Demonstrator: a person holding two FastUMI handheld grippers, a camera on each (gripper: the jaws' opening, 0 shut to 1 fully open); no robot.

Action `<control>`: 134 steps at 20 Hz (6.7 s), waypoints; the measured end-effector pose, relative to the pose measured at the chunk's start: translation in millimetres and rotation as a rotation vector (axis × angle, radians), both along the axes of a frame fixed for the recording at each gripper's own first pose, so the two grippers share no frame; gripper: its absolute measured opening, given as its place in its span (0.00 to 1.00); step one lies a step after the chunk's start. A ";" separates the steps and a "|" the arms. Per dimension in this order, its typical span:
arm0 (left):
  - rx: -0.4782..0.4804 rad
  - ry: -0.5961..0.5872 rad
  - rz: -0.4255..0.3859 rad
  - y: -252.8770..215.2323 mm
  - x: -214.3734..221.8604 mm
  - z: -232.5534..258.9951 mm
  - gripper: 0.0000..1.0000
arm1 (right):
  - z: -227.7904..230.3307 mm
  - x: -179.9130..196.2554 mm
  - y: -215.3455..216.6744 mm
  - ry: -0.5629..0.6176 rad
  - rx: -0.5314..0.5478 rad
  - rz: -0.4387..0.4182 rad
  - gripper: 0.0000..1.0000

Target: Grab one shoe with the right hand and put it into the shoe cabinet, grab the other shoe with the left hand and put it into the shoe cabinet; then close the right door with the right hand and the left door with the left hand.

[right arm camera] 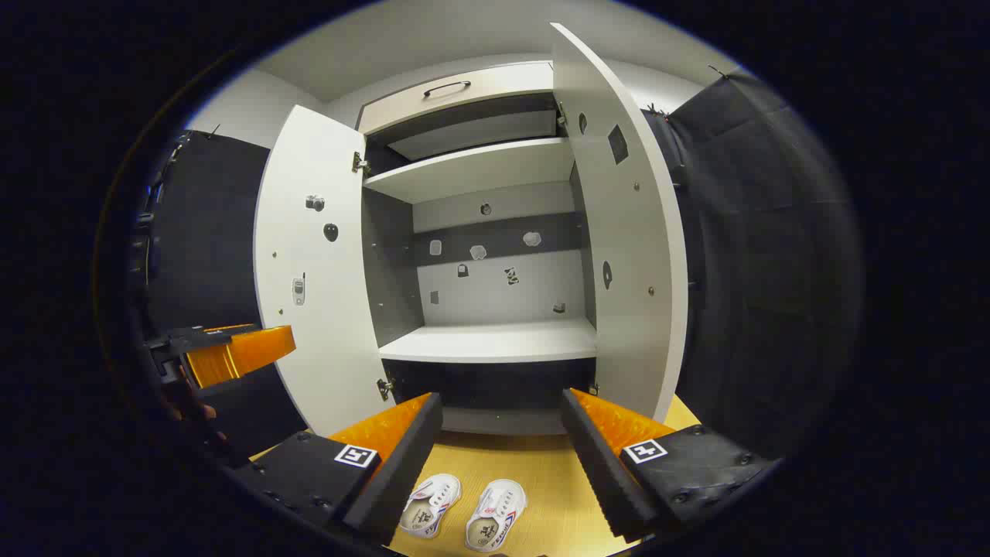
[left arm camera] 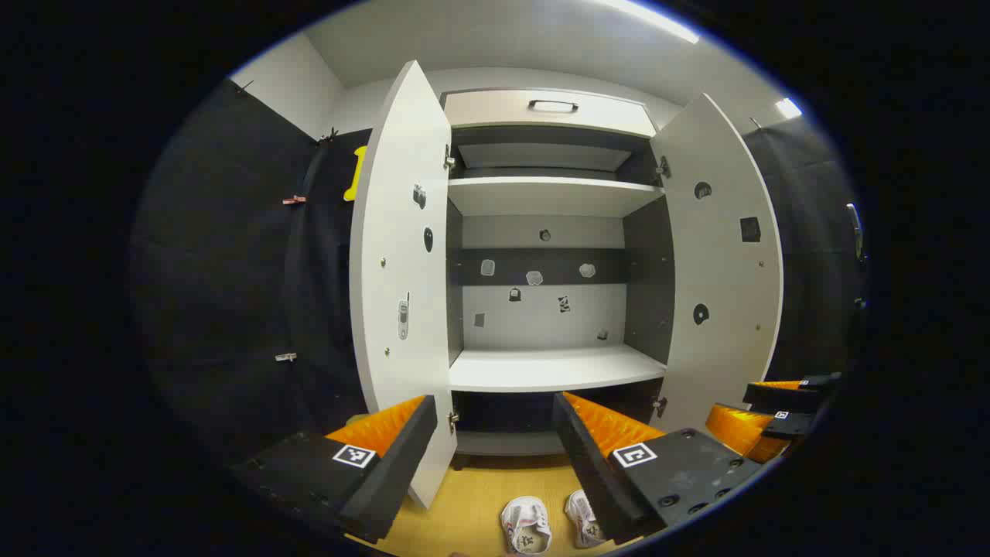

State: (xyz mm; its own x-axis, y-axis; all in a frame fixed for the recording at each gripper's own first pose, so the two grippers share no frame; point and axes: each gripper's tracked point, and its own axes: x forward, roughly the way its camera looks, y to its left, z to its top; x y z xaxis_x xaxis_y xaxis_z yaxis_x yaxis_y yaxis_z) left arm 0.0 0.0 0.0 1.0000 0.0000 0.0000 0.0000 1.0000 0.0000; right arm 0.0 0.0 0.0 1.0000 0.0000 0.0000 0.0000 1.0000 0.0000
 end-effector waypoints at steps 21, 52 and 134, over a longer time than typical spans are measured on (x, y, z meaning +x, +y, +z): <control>-0.025 0.047 -0.221 -2.2 9.0 -38.5 0.95 | 0.4 -4.5 10.6 0.001 -0.036 -0.173 1.00; -0.063 0.311 -0.161 42.7 -1.1 -152.1 0.95 | -311.2 8.9 57.6 0.720 0.093 -0.004 0.99; 0.028 0.207 -0.161 47.5 -11.1 -125.2 0.95 | 21.2 244.0 37.8 0.141 -0.105 -0.023 0.05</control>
